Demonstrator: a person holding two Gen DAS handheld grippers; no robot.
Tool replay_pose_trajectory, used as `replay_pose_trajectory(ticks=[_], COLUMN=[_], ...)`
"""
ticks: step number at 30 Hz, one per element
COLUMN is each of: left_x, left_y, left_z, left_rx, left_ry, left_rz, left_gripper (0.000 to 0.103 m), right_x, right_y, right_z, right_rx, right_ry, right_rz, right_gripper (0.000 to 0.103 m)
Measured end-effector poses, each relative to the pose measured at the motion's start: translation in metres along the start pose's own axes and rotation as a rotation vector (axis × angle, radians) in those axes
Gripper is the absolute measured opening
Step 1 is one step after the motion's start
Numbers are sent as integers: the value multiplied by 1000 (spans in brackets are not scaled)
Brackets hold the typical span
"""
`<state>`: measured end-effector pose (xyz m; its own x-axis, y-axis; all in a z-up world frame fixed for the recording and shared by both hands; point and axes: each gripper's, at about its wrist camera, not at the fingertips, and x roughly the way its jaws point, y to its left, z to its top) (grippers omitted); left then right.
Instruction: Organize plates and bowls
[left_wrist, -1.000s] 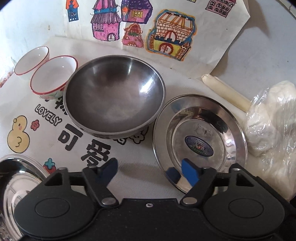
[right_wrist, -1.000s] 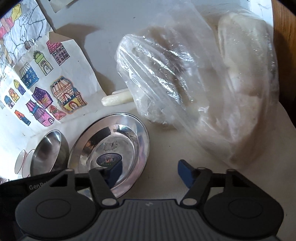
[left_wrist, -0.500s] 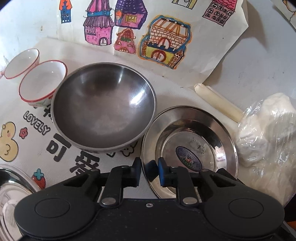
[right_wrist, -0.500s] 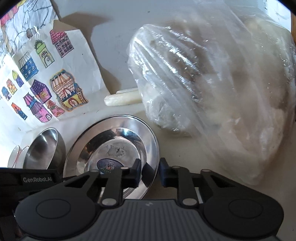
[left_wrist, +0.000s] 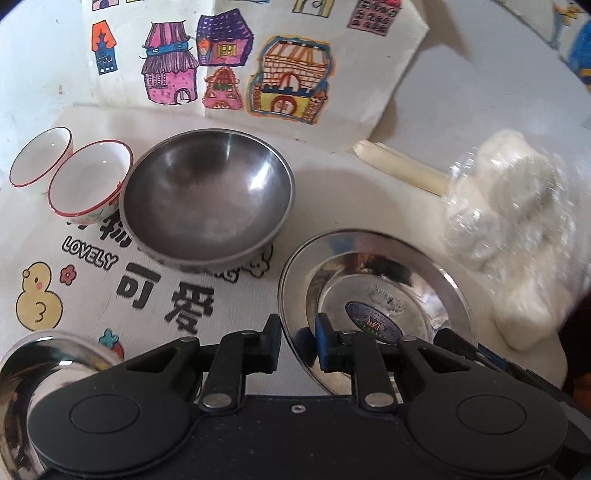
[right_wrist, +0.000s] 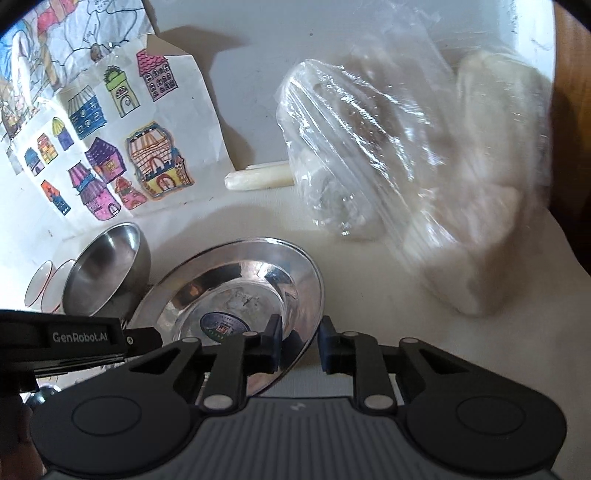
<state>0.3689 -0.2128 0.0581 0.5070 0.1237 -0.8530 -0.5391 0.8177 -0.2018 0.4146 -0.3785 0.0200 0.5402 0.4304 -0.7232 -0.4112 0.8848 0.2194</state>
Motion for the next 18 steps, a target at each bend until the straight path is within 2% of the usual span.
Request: replay_pose_trajectory(ticks=[5,11,18], left_x=[-25,-53,-90], left_y=[9,33,82], left_z=[-11,-20,-26], left_rx=[47,50,17], left_ry=[-10,-18,-44], left_rz=[-43,-76,-51], left_gripper=[21,21,21], right_x=[-28,-58,-82], right_y=[6,25,66], right_z=[-12,-23,-35], right_rx=[11,-13,-74], right_ry=[-20,-44,-59], right_rz=[-11,-13,35], right_gripper=[22,23,23])
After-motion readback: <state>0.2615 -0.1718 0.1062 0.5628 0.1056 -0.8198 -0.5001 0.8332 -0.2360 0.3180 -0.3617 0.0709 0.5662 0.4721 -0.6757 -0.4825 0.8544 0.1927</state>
